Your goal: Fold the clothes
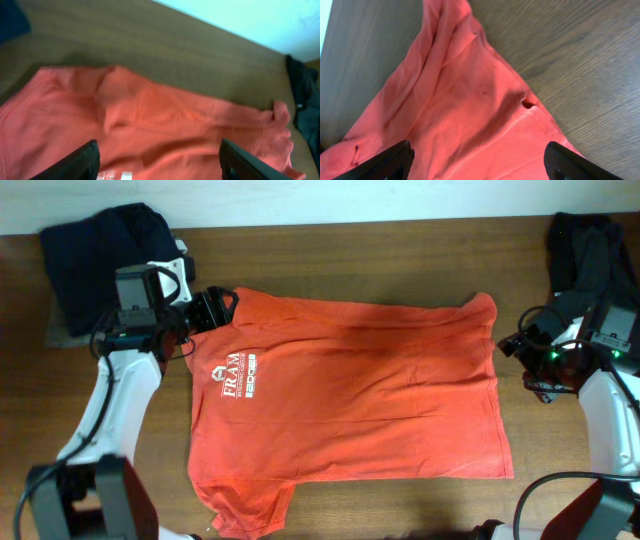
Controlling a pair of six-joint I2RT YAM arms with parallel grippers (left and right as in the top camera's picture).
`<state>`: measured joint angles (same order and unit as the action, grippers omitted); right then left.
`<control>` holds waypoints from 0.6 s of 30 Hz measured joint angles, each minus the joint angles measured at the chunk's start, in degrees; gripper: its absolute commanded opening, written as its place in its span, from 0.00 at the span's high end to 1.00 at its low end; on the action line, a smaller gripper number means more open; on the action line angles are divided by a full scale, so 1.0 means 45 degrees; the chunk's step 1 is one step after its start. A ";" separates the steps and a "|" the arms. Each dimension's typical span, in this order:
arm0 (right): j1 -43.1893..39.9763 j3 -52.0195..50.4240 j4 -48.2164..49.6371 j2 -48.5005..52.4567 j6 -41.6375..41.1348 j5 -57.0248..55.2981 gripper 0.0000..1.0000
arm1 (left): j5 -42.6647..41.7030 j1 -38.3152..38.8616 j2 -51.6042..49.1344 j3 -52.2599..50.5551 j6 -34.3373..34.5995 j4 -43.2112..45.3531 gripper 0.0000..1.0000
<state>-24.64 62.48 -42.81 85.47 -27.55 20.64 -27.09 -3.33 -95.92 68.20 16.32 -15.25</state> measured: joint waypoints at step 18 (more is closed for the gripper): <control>0.1564 0.0000 0.0107 0.0000 0.0364 0.0107 0.12 | 0.1083 0.0670 -0.3351 0.0423 0.0384 0.0554 0.30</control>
<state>-17.61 62.48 -42.33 85.47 -25.91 21.12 -22.22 -0.32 -111.00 70.11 18.04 -12.75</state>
